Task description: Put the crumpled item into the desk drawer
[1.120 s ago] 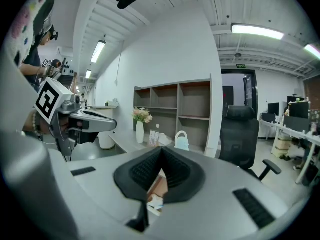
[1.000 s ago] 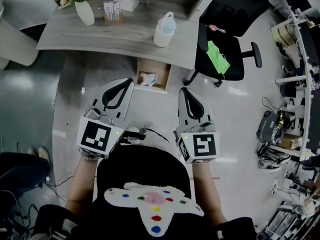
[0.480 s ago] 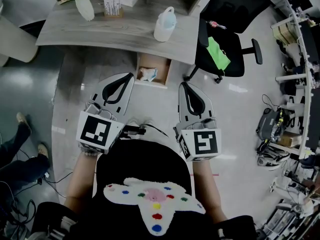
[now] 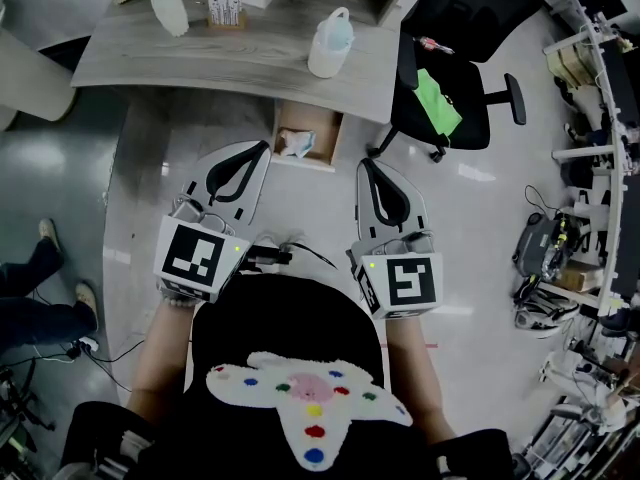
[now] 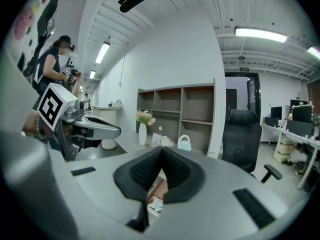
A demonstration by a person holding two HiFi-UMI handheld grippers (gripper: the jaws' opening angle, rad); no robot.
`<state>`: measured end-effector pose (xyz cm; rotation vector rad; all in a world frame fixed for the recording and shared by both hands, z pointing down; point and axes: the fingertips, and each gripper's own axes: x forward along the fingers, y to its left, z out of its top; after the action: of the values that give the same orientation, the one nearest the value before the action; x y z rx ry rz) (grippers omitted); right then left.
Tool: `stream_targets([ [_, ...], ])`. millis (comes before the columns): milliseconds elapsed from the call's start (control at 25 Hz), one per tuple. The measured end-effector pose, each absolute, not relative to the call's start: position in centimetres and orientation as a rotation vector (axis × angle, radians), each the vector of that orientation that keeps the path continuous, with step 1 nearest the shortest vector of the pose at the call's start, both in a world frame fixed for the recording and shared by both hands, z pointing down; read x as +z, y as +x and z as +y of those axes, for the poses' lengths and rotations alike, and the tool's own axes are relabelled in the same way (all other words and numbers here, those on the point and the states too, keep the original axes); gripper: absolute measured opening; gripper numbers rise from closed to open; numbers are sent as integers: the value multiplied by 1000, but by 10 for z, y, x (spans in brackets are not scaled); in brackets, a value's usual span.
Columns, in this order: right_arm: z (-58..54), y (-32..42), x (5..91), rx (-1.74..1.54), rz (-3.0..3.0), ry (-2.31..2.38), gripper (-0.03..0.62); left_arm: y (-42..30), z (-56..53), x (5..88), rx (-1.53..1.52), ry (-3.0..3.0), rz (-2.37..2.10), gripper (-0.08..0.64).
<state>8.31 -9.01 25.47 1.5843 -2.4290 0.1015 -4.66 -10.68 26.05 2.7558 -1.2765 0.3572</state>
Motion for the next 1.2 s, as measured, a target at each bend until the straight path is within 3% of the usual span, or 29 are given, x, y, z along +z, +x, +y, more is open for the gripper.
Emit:
stream_targets([
  [1200, -89, 72, 252, 79, -2454, 1542, 5, -50, -105, 260, 347, 2759, -1292, 12],
])
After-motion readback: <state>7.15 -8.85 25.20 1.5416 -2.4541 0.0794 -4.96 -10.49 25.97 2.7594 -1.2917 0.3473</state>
